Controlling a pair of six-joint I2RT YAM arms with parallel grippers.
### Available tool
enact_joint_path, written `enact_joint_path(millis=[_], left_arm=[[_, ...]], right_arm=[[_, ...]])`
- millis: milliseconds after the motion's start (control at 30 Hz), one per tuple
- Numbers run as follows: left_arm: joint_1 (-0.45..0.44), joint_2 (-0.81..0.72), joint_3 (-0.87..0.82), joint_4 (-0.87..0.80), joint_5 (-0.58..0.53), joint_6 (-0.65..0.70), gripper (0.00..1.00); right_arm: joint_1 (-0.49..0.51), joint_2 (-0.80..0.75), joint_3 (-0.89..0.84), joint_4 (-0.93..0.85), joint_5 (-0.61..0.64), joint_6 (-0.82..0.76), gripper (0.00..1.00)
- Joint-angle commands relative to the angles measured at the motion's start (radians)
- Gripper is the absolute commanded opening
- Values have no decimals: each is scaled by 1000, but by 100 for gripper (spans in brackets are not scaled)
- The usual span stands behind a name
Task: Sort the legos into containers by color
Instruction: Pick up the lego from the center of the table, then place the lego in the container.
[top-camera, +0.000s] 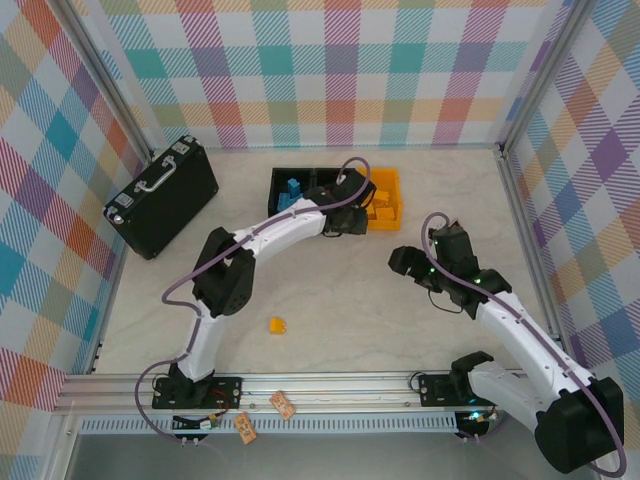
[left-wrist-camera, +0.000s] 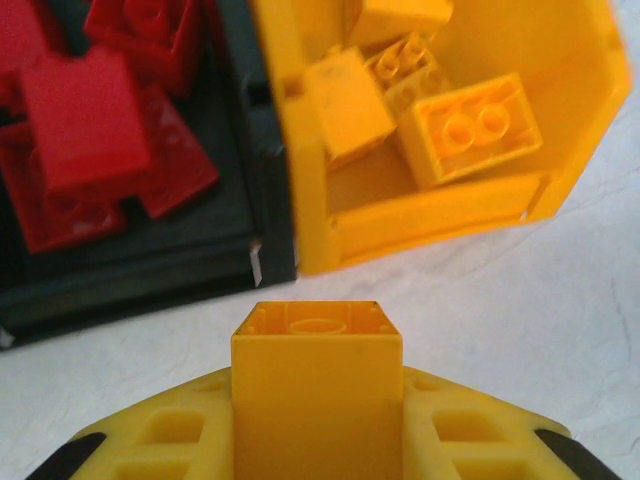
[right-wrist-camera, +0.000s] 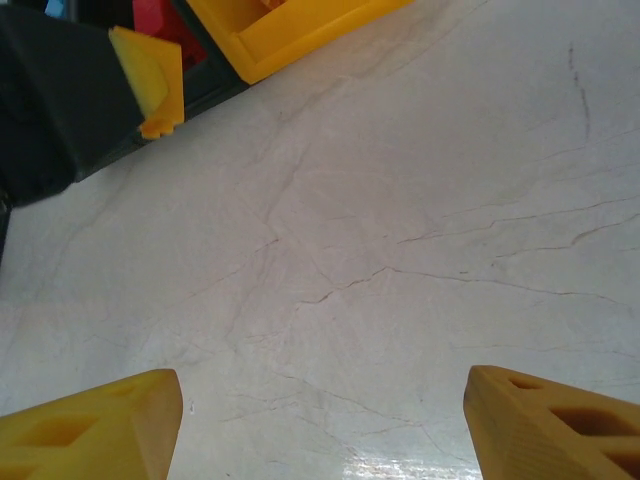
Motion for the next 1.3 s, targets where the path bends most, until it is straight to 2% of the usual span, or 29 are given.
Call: enact_joint_path(millis=[0,267,333,467,667,933,1100,1267], left_arm=[[-7,69,154,-66,-12,30,27],[3,316,588,-187,-7,79,30],[10,352,637,-172,10,81,31],[25,377,638,-72,64,73,33],[33,409,639,44,77,73,35],[61,457,669,91,74,71,37],[65,452,673,111,90,61,55],[62,411,670,83,124,44,59]], right_arm=[[-15,-15,-20,-20,-12,4,75],[-31,-12,-28,-18,-26,4,75],[-37,-14,-26,-22,-27,1,75],[-48,-14,-25,-28,-29,-4,75],[-64,-18,-26,-46,-35,-14,75],[-82,-51,-35,-72,-28,-21,75],[-88,-43,-39,-66,-33,-22,75],[-88,-20,-49,-35,-57,-10,75]])
